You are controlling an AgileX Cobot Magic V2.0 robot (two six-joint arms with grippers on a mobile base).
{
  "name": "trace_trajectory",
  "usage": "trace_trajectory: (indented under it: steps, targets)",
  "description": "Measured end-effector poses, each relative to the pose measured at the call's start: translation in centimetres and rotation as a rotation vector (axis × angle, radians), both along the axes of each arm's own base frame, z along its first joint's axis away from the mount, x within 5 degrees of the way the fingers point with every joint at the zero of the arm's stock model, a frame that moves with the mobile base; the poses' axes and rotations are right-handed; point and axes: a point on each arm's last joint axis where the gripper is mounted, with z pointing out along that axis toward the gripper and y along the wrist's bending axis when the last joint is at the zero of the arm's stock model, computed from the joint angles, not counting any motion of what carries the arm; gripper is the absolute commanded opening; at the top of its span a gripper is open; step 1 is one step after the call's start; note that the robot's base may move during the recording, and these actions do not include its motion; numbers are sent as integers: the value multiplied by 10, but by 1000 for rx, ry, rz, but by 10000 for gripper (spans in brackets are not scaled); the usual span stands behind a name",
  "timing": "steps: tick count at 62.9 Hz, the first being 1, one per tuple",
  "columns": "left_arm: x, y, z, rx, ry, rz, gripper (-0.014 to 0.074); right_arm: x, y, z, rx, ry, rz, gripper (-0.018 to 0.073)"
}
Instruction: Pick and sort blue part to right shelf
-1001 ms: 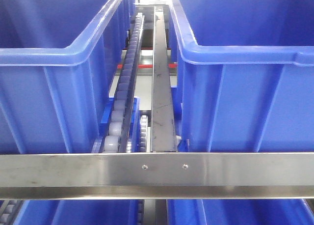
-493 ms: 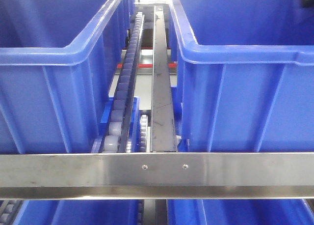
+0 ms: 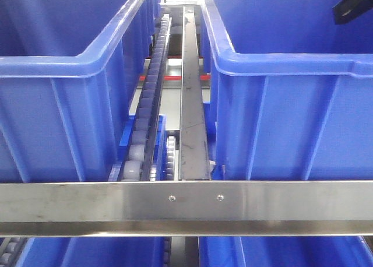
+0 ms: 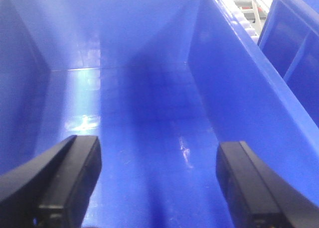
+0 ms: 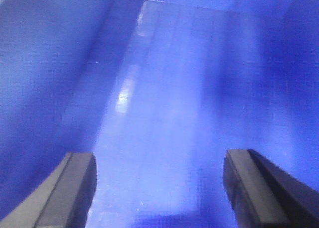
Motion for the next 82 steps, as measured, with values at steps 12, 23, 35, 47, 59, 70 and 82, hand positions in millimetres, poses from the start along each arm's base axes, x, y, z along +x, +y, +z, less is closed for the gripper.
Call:
trace_trajectory:
  steps: [12, 23, 35, 47, 59, 70, 82]
  targets:
    - [0, 0, 0, 0, 0, 0, 502, -1, -4, 2, 2, -5, -16, 585]
    - [-2, 1, 3, -3, -12, 0, 187, -13, -7, 16, 11, -56, -22, 228]
    - [-6, 1, 7, -6, -30, 0, 123, -23, -17, 29, 17, -113, -57, 69]
    - [-6, 1, 8, -7, -34, 0, 124, -24, -24, 30, 24, -119, -93, 60]
    - [-8, 12, 7, -34, -33, 52, 124, -36, -33, 40, 49, -162, -140, 60]
    - [-25, 25, 5, -62, -55, 108, 124, -55, -36, 32, 50, -187, -152, 22]
    - [-55, 36, -4, -72, -118, 153, 124, -81, -38, 14, 57, -267, -165, 22]
